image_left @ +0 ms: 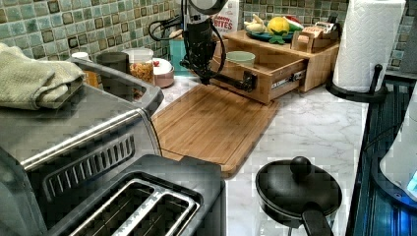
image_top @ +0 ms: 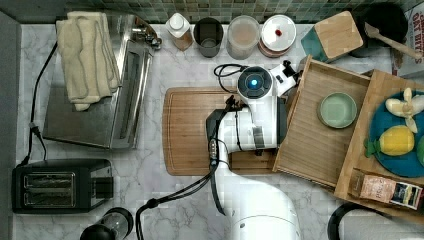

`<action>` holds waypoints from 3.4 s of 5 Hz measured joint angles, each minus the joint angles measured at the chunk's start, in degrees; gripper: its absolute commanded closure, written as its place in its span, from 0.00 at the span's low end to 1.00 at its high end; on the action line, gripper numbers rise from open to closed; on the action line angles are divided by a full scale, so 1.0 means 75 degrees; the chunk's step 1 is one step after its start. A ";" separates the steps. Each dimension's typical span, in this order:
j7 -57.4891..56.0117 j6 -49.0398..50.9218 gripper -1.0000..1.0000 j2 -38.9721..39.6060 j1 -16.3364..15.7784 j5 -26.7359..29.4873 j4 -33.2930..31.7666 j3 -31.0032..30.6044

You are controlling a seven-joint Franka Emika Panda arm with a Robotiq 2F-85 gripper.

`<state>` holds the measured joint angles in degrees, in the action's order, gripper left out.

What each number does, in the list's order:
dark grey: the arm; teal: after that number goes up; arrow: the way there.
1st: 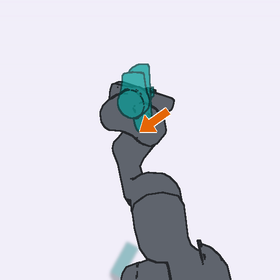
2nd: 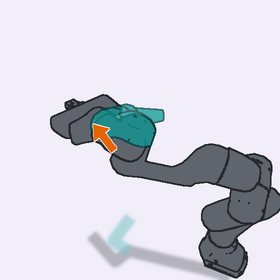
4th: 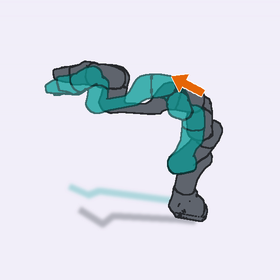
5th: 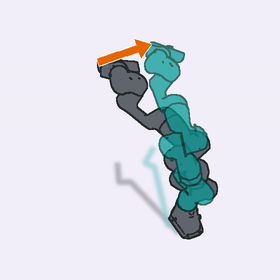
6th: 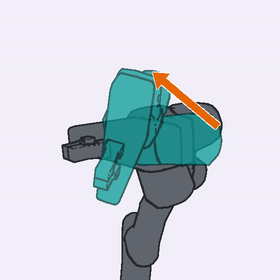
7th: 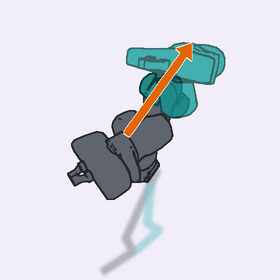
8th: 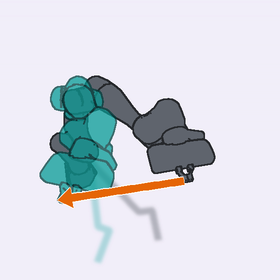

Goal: Close the drawer.

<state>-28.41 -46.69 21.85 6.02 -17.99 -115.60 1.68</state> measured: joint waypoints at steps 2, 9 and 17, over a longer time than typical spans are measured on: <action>-0.0002 -0.0287 1.00 -0.0019 0.0061 0.0015 -0.0104 0.0185; -0.2027 -0.0380 1.00 0.0009 0.1155 0.0298 -0.0104 0.1213; -0.2300 -0.0138 1.00 0.0069 0.1361 0.0680 0.0090 0.1196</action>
<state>-45.66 -47.73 22.37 16.23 -12.89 -114.93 10.65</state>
